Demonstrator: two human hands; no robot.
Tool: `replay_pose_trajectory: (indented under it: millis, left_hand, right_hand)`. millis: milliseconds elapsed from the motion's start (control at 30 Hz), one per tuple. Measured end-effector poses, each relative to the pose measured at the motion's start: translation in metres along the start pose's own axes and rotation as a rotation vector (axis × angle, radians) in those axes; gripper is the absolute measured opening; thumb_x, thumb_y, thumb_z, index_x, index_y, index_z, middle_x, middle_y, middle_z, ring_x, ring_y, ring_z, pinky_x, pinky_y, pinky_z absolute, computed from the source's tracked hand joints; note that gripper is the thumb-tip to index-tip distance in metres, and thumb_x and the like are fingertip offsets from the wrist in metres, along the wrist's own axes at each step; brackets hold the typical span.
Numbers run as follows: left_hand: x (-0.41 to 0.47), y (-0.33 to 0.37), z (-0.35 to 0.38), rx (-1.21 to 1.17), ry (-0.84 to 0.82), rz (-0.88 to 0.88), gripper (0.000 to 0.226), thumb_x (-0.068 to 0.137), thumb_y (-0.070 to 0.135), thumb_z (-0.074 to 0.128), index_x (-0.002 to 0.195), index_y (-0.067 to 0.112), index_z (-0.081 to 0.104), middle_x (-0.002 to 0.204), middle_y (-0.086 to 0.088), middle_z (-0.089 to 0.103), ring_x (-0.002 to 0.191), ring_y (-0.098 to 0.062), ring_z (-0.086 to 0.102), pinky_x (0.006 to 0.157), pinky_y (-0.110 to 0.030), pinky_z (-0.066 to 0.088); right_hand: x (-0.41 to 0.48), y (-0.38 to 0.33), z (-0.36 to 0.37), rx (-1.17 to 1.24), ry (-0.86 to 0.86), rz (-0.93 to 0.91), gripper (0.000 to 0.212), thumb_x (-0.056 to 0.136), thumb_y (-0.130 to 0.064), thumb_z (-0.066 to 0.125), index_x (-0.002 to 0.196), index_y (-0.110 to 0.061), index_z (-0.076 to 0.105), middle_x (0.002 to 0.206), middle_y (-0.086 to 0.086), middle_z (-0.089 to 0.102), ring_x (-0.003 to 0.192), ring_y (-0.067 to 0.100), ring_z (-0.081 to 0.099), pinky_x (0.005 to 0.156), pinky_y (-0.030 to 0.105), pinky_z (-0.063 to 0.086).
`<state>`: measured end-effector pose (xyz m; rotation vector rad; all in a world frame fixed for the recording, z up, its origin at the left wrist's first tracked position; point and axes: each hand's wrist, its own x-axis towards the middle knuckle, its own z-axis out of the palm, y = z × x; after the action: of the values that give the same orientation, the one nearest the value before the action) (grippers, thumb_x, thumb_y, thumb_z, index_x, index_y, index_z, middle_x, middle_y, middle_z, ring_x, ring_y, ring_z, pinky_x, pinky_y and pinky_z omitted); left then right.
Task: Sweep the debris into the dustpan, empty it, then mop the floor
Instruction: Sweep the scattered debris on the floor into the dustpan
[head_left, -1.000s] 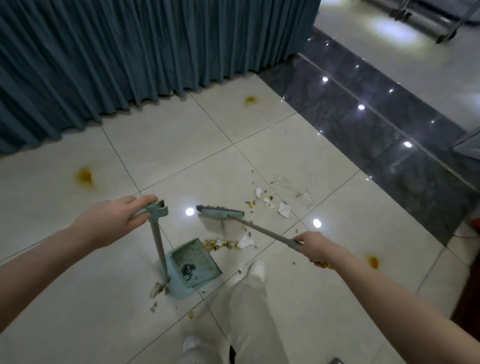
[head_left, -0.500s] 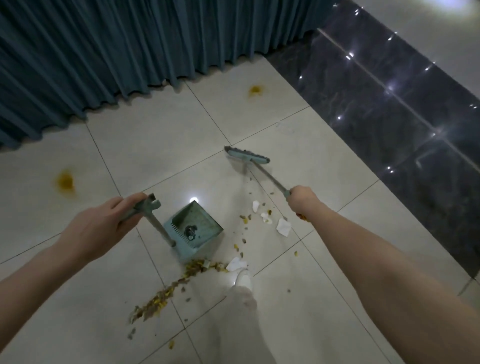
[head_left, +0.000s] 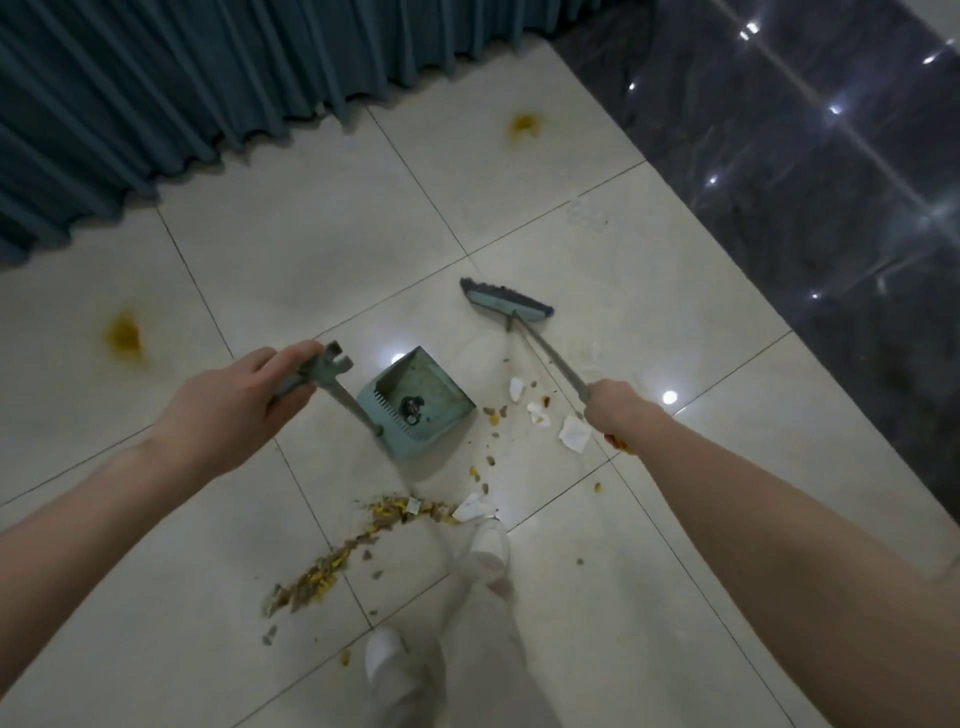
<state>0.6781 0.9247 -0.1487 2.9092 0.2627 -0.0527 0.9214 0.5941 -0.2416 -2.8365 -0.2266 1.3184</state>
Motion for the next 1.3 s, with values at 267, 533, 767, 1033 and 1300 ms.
replay_pose_trajectory:
  millis: [267,533,767,1033,1300]
  left_hand:
    - [-0.044,0.006,-0.02,0.032,-0.006,0.107,0.041,0.092,0.038,0.049,0.13,0.024,0.046,0.103,-0.008,0.066,0.059,-0.028,0.062,0.044,-0.023,0.039]
    - [-0.113,0.0,-0.017,0.021,-0.101,0.211,0.041,0.093,0.033,0.054,0.132,0.022,0.048,0.104,-0.007,0.067,0.064,-0.022,0.064,0.044,-0.019,0.037]
    - [-0.128,-0.008,-0.03,0.053,-0.117,0.242,0.043,0.093,0.035,0.052,0.133,0.023,0.048,0.099,-0.005,0.067,0.057,-0.012,0.054,0.044,-0.013,0.029]
    - [-0.094,-0.01,-0.041,0.04,-0.051,0.229,0.04,0.092,0.036,0.052,0.13,0.025,0.049,0.099,-0.005,0.069,0.061,-0.022,0.063,0.046,-0.028,0.048]
    - [-0.015,0.014,-0.034,0.051,-0.093,0.129,0.041,0.094,0.037,0.049,0.134,0.026,0.043,0.109,-0.008,0.066,0.066,-0.026,0.064,0.054,-0.038,0.056]
  right_hand:
    - [-0.128,0.063,0.086,-0.04,-0.121,0.035,0.029,0.095,-0.01,0.039,0.118,-0.012,0.056,0.095,0.01,0.061,0.063,0.023,0.061,0.05,0.03,0.052]
    - [-0.245,0.089,0.172,0.024,-0.257,0.074,0.024,0.094,-0.012,0.036,0.109,-0.02,0.054,0.087,0.007,0.055,0.051,0.021,0.053,0.04,0.025,0.045]
    - [-0.292,0.09,0.163,0.086,-0.202,0.081,0.025,0.095,-0.015,0.04,0.109,-0.019,0.061,0.08,0.005,0.053,0.047,0.016,0.046,0.038,0.022,0.039]
    - [-0.268,0.089,0.1,0.149,-0.086,0.022,0.03,0.099,-0.021,0.045,0.125,-0.016,0.06,0.072,0.002,0.05,0.045,0.015,0.046,0.038,0.024,0.041]
    - [-0.127,0.041,0.034,0.1,0.029,-0.082,0.025,0.1,-0.021,0.043,0.114,-0.012,0.063,0.087,0.009,0.058,0.054,0.021,0.054,0.046,0.028,0.05]
